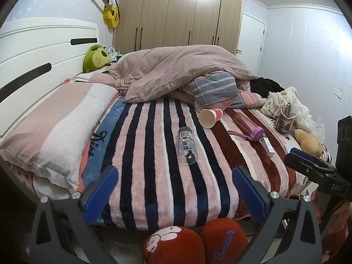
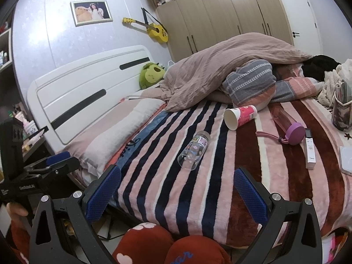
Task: Flip cup upside down
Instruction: 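Reach the left gripper toward the clear plastic cup lying on its side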
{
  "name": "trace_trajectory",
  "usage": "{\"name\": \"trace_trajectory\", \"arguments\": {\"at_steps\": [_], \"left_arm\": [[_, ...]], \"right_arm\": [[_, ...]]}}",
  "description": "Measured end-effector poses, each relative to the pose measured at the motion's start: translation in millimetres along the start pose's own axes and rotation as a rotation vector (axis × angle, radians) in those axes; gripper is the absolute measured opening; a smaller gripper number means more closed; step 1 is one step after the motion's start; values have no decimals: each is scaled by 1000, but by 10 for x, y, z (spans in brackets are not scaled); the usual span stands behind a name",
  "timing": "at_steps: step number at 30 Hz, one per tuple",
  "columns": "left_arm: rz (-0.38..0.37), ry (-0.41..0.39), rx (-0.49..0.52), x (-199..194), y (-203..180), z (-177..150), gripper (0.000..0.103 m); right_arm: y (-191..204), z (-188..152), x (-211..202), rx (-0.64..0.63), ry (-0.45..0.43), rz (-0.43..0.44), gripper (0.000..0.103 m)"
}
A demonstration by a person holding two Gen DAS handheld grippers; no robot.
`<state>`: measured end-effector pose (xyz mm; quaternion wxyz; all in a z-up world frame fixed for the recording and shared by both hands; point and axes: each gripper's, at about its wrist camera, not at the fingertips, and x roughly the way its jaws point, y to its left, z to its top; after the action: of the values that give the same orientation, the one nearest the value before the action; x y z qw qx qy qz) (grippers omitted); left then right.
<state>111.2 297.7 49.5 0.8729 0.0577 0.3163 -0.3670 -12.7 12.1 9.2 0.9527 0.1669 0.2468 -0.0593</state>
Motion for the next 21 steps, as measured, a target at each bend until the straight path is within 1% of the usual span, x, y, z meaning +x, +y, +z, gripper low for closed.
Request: {"name": "trace_trajectory", "arguments": {"at_steps": [6,9,13,19,20,21], "left_arm": [[0,1,0,6,4,-3,103],[-1,3,-1,-3,4,-9,103],[0,13,1,1,7,-32,103],[3,40,-2,173,50,-33,103],[4,54,-3,330,51,59,103],[2,62,-3,382,50,67,103]], "right_arm": [[6,6,8,-1,0,-10,103],[20,2,25,-6,-2,-50,103],[17,10,37,0,-20,-45,103],[-34,44,120,-2,-15,-64,103],[-53,54,153,-2,-7,-64,103],[-80,66,184,2,-2,-64,103]]}}
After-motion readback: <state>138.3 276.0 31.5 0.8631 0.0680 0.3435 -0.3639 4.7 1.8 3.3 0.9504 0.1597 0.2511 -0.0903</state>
